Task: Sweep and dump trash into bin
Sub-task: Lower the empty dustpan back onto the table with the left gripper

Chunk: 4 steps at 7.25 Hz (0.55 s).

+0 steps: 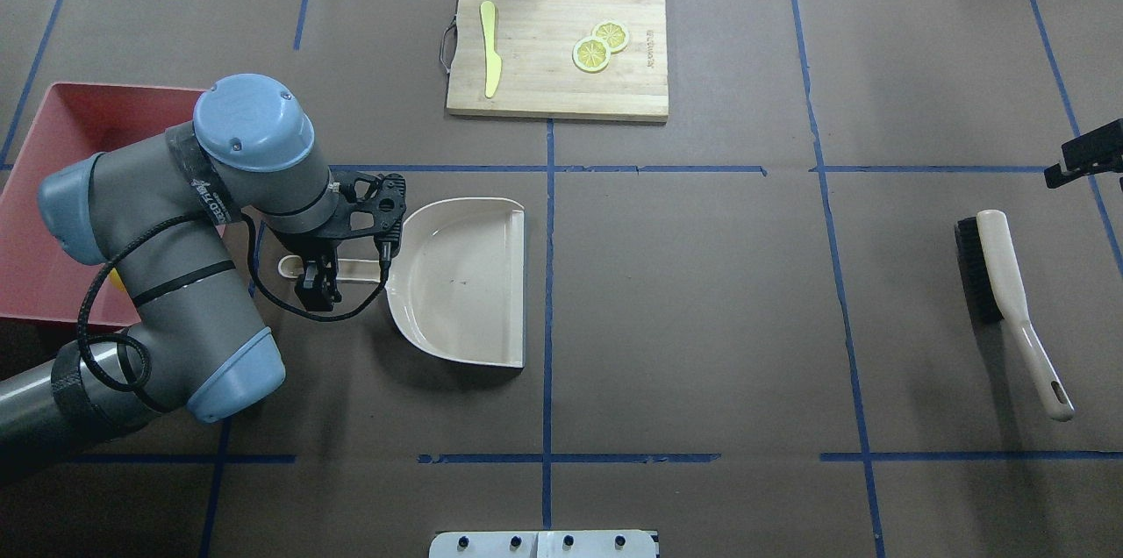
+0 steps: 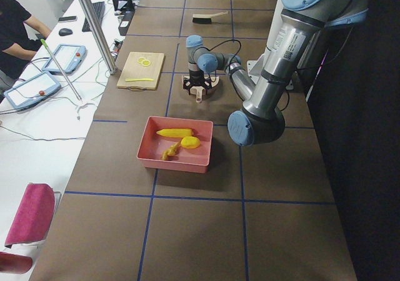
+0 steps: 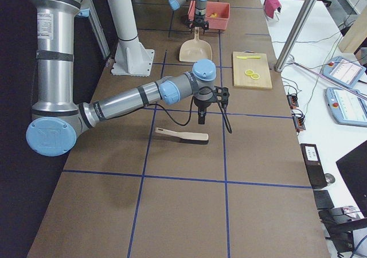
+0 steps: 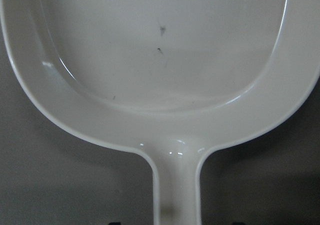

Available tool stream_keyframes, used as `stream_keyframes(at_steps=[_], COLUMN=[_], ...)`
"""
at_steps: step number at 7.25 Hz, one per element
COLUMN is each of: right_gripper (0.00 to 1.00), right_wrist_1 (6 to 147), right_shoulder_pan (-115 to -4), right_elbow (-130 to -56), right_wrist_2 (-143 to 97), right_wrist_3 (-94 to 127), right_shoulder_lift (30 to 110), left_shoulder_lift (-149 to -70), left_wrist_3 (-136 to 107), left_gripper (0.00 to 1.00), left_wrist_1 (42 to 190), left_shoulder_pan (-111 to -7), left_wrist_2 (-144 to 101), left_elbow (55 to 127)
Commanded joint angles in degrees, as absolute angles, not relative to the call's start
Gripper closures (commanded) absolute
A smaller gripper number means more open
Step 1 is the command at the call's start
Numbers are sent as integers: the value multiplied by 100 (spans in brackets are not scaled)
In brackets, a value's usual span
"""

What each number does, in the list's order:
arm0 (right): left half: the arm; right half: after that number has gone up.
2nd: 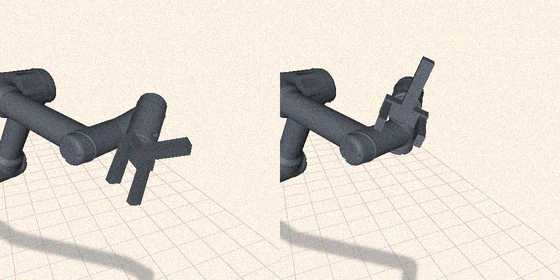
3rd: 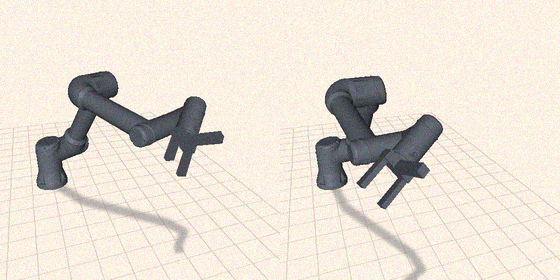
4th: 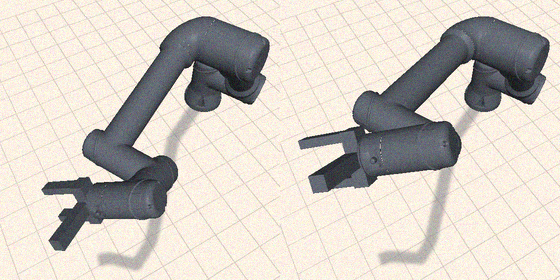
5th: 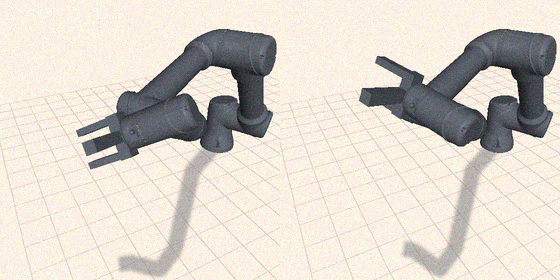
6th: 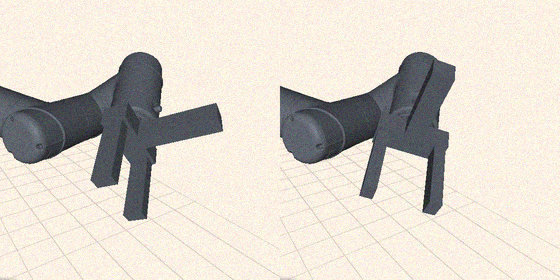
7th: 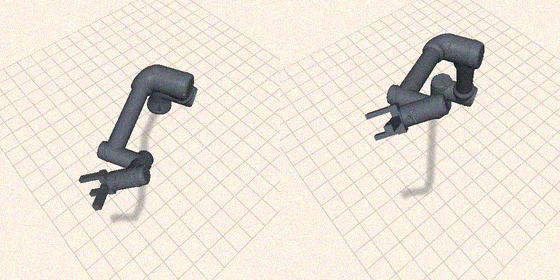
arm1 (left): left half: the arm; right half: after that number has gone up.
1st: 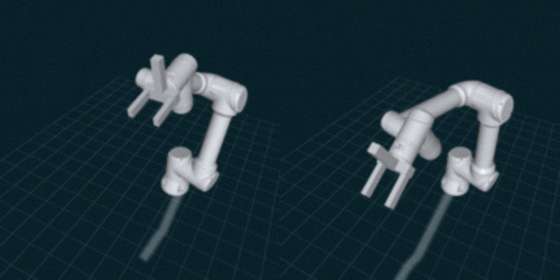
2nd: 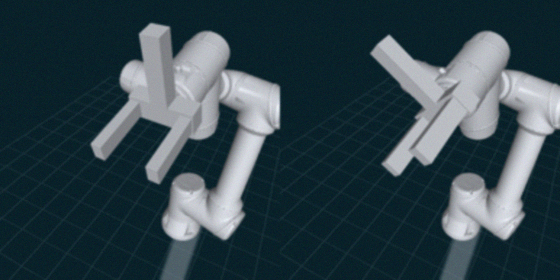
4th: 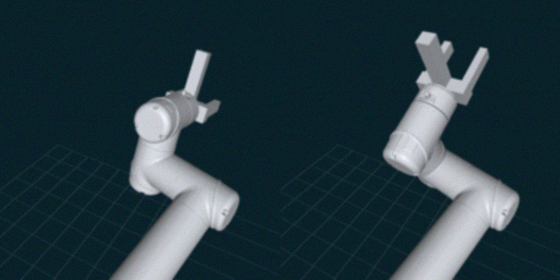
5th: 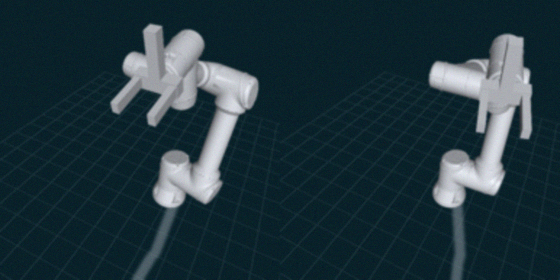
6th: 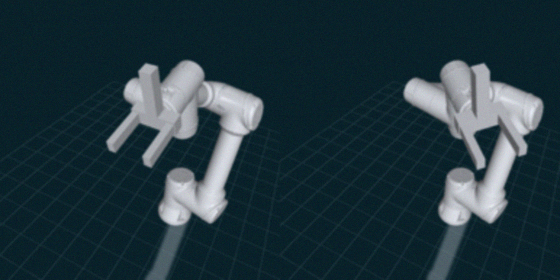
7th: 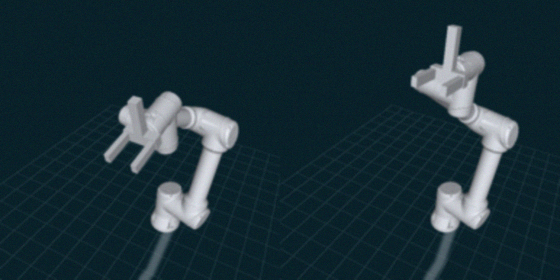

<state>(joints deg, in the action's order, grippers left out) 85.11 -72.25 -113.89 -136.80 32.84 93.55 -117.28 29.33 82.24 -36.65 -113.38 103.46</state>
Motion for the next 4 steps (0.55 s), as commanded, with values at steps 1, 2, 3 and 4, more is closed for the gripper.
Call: stream_keyframes(at_steps=[1,2,3,4], right_gripper=[0,0,0,0], right_wrist_1=[8508,8508,8508,8508], right_shoulder_pan=[-7225,-7216,-7216,-7216], right_elbow=[-11399,-11391,-11399,-11391], right_wrist_2=[-13676,-13676,-13667,-13667], right_wrist_3=[3287,3287,3287,3278], right_shoulder_lift=[9343,9334,9308,9299], left_shoulder_lift=[-11698,-11681,-11663,-11620], left_wrist_3=[2805,2804,2821,2830], left_gripper=[0,0,0,0], left_wrist_1=[7991,7824,7274,6468], left_shoulder_pan=[-3770,-4014,-4182,-4732], left_wrist_2=[-11241,-11259,-11276,-11302], left_elbow=[10745,11245,11702,11881])
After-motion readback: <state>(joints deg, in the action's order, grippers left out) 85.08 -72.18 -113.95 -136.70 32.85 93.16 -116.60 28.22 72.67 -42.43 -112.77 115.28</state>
